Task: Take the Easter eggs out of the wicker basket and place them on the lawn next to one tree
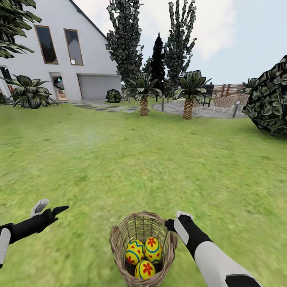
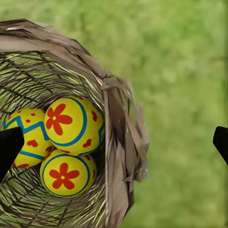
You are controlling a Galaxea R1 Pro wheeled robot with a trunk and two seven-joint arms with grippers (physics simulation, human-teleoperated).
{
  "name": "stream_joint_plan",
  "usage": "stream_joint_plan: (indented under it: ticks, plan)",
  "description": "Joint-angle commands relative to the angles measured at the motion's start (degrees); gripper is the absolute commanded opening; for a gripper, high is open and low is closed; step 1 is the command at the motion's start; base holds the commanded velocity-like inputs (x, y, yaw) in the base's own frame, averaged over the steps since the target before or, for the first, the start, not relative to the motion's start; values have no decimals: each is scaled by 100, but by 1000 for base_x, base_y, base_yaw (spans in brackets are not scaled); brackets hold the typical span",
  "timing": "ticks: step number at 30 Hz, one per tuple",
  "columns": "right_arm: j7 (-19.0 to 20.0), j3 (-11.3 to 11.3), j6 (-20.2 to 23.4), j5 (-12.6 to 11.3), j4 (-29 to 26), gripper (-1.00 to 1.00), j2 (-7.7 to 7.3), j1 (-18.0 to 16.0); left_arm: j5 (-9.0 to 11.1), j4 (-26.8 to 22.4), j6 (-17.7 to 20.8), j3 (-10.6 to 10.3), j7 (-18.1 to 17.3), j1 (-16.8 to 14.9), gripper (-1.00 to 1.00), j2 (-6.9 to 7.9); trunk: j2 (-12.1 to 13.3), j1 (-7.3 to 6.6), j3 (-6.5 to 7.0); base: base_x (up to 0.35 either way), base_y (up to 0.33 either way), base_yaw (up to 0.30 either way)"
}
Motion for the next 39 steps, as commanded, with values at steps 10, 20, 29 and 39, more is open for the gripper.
stream_joint_plan:
  ticks: [10, 20, 29, 39]
  plan:
    - [-36, -4, 18, -43, -11, 100, -5, -1, -7, 0, 23, 11, -32, -5, 100, 2, -83, 44, -42, 9, -13, 0]
    - [-36, -5, 18, -43, -11, 100, -1, -1, -5, 0, 23, 17, -36, -5, 100, 7, -484, 263, -221, 0, 0, 0]
    - [-36, -9, 18, -43, -11, 100, 1, -1, -5, 0, 23, 17, -36, -5, 100, 8, -845, 461, -383, 0, 0, 0]
    - [-36, -12, 18, -43, -11, 100, 3, -1, -5, 0, 23, 13, -36, -5, 100, 8, -1246, 681, -562, 0, 0, 0]
